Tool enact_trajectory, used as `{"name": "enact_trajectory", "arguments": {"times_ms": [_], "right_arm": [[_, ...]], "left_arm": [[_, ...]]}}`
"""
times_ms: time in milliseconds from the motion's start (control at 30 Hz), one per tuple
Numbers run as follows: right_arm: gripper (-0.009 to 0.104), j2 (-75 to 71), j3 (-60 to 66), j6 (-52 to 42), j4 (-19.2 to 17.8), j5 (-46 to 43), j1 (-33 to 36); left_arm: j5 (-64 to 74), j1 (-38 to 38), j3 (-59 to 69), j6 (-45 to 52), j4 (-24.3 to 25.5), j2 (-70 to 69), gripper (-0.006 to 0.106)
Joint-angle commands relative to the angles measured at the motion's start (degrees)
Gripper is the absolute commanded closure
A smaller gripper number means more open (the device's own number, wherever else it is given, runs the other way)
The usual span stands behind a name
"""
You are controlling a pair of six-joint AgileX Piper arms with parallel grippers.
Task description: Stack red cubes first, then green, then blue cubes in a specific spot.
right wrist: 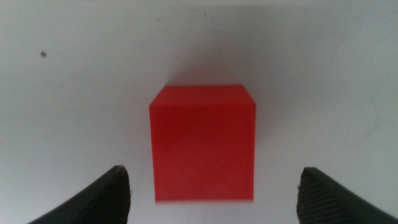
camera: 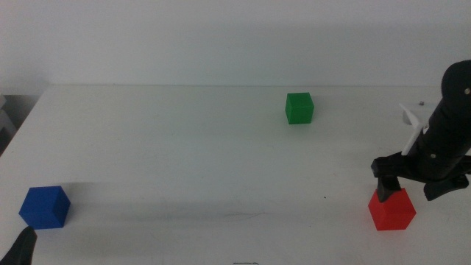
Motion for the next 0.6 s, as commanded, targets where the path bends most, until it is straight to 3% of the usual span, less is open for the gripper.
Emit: {"name": "enact_trajectory", "arguments": {"times_ms": [0, 567], "right_arm": [[0.009, -1.02, -1.60, -0.03, -0.22, -2.06, 0.14], [0.020, 4.40, -1.54, -0.03, 0.39, -6.11, 0.14]], "left_arm": [[-4.17, -0.07, -0.20, -0.35, -0.20, -1.10, 0.011], [-4.17, -0.07, -0.20, -0.35, -0.20, -1.10, 0.011]]}}
